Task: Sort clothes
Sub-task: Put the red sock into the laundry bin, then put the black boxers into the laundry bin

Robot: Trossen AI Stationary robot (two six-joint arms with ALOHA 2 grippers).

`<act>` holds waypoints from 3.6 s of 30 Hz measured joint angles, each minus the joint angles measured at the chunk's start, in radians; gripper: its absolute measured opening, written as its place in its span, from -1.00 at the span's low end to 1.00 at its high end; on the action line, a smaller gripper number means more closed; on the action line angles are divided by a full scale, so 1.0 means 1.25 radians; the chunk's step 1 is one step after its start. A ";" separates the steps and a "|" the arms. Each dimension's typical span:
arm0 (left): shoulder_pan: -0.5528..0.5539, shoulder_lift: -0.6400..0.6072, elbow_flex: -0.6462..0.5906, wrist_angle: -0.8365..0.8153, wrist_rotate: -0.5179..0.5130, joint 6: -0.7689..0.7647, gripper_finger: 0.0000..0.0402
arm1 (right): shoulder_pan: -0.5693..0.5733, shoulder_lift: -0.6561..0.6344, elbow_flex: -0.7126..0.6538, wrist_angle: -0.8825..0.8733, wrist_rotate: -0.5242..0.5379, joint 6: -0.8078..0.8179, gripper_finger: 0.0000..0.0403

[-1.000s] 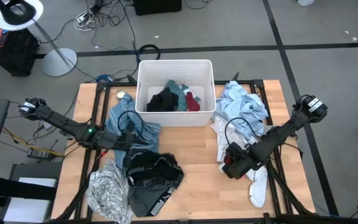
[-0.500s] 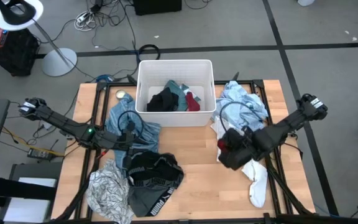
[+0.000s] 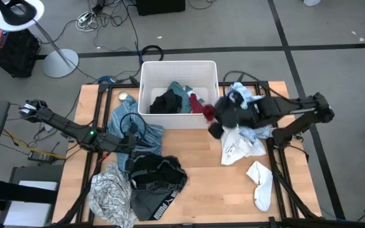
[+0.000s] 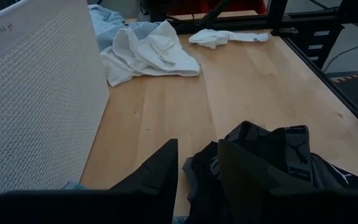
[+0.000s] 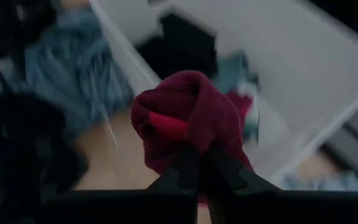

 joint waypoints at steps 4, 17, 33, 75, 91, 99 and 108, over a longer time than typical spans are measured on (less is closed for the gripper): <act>0.000 0.000 0.000 0.000 0.000 0.001 -0.41 | -0.085 0.000 0.003 0.157 -0.002 -0.158 -0.96; 0.000 0.000 0.000 0.033 0.000 0.001 -0.41 | -0.317 0.000 -0.046 0.344 -0.129 -0.286 -0.76; 0.000 0.000 0.000 0.173 -0.011 0.002 -0.41 | -0.381 0.000 -0.243 0.379 -0.258 -0.213 -0.19; -0.049 0.112 0.351 -0.711 -0.027 -0.355 -0.41 | 0.096 -0.044 -0.265 0.193 -0.168 0.022 -0.13; -0.049 0.112 0.351 -0.612 -0.044 -0.317 -0.41 | 0.174 -0.044 -0.403 0.195 -0.120 0.206 -0.15; -0.049 0.112 0.351 -0.607 -0.036 -0.362 -0.41 | 0.186 -0.044 -0.441 0.203 -0.120 0.260 -0.15; -0.071 0.167 0.352 -0.498 0.026 -0.379 -0.41 | 0.198 -0.044 -0.441 0.213 -0.096 0.263 -0.15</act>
